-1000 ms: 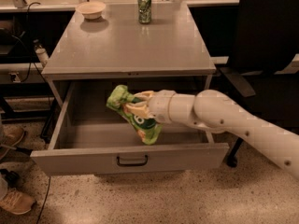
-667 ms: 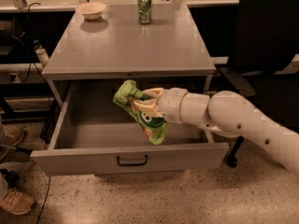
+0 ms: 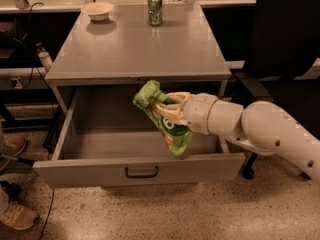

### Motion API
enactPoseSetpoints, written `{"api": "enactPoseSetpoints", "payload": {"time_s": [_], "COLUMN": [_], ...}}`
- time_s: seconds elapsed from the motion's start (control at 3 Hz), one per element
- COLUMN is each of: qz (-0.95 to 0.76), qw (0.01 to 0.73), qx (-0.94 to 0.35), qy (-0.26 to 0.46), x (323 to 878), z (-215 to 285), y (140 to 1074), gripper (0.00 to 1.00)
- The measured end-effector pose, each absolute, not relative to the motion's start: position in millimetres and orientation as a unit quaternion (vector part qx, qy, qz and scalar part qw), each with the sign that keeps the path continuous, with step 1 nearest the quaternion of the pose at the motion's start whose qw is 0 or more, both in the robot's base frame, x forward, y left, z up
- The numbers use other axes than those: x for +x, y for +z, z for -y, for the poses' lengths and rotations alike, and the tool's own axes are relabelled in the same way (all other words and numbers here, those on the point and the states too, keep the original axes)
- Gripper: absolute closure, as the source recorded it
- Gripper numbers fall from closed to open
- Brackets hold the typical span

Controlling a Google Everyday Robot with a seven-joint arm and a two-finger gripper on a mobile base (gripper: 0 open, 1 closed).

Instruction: Pick green rice chip bag from top drawer and place on counter

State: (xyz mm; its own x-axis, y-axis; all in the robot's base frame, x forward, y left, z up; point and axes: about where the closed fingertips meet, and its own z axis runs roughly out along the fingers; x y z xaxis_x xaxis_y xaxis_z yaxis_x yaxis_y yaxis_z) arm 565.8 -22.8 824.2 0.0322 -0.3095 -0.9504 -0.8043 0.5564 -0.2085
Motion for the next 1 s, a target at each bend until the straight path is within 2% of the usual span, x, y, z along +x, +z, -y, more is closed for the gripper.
{"api": "enactPoseSetpoints", "payload": {"time_s": [0.33, 1.0], "qz": [-0.667, -0.665], "qw": [0.580, 0.632], "qx": [-0.419, -0.378], "qy": [0.209, 0.126], "x": [569.1, 629.8], "z": [19.3, 55.5], "y": [823.4, 872.9], "gripper": [1.00, 1.00]}}
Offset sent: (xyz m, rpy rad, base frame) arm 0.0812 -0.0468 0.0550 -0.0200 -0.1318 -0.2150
